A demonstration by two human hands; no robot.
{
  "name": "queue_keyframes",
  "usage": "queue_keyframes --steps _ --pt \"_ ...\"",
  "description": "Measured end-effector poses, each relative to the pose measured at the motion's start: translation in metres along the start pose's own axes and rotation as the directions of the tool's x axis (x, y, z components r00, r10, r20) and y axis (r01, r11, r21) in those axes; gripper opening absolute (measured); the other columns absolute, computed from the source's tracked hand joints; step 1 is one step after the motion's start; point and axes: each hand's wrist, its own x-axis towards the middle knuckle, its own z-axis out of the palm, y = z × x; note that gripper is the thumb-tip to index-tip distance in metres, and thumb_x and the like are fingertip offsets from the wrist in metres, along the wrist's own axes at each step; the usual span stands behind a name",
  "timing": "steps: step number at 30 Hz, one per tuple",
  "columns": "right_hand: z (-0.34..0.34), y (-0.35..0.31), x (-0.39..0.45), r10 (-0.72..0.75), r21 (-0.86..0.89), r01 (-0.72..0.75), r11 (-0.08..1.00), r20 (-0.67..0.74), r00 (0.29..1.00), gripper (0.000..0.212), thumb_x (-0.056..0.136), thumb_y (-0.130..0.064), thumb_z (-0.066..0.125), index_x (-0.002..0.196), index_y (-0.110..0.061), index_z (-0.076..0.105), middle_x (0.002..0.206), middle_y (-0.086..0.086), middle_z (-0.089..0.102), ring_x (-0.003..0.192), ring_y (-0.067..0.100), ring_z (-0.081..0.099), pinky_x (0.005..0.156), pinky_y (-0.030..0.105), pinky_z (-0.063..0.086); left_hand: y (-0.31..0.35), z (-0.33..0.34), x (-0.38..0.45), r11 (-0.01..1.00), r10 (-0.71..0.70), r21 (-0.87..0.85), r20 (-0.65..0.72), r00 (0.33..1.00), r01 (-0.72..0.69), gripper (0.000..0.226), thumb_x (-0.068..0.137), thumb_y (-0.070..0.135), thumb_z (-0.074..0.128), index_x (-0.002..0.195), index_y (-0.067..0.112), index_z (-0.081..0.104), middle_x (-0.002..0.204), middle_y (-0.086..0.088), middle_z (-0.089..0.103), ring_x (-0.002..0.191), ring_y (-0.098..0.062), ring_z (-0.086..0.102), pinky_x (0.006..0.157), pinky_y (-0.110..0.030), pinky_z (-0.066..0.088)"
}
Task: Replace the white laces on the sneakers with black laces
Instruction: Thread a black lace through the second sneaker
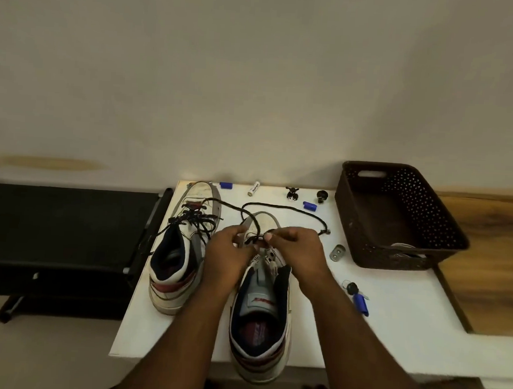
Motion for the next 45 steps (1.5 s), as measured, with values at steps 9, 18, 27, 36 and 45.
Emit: queue_keyframes --steps 9,18,27,36,45 --pt "-0.016 -0.025 -0.033 0.141 -0.65 -0.036 0.759 0.111 0.984 0.023 0.08 -0.022 0.072 0.102 -0.021 0.066 0.102 -0.001 0.06 0.088 0.02 0.064 0.076 0.034 0.056 0.021 -0.041 -0.023 0.956 -0.286 0.012 0.279 0.917 0.295 0.048 0.082 0.008 0.069 0.129 0.015 0.059 0.108 -0.012 0.068 0.077 -0.018 0.064 0.055 -0.024 0.052" --pt "-0.005 -0.018 -0.05 -0.041 -0.786 0.1 0.61 0.095 0.995 0.036 0.089 -0.024 0.056 0.123 -0.035 0.059 0.126 0.0 0.057 0.113 0.023 0.055 0.093 0.038 0.049 0.03 -0.041 -0.042 0.978 -0.197 -0.055 0.077 0.977 0.201 0.029 0.086 -0.001 0.06 0.11 0.013 0.068 0.078 0.0 0.067 0.074 -0.017 0.065 0.074 -0.033 0.055" --pt "-0.003 -0.031 -0.016 -0.023 -0.406 0.026 0.914 0.012 1.0 0.006 0.082 -0.016 0.071 0.08 -0.02 0.074 0.089 -0.001 0.071 0.084 0.015 0.065 0.073 0.027 0.051 0.023 -0.023 -0.004 0.987 0.017 0.16 0.038 0.999 -0.022 0.025 0.08 0.006 0.072 0.104 0.012 0.074 0.097 -0.002 0.071 0.084 -0.012 0.063 0.072 -0.017 0.048" --pt "0.005 -0.023 0.002 -0.008 -0.744 0.155 0.65 0.197 0.98 0.03 0.084 -0.013 0.062 0.107 -0.032 0.068 0.116 -0.002 0.064 0.102 0.018 0.06 0.086 0.033 0.051 0.021 -0.02 0.012 0.932 -0.013 0.361 0.096 0.995 -0.022 0.014 0.072 0.013 0.078 0.085 0.015 0.073 0.086 -0.003 0.071 0.073 -0.012 0.064 0.067 -0.023 0.05" --pt "0.021 -0.016 0.012 -0.033 -0.397 0.11 0.911 0.195 0.98 0.023 0.079 -0.013 0.075 0.102 -0.016 0.073 0.102 0.005 0.07 0.094 0.018 0.065 0.081 0.028 0.052 0.042 -0.033 -0.002 0.823 -0.155 0.567 0.233 0.96 -0.005 0.028 0.08 0.026 0.075 0.104 0.016 0.064 0.079 0.005 0.055 0.082 -0.015 0.06 0.073 -0.027 0.05"
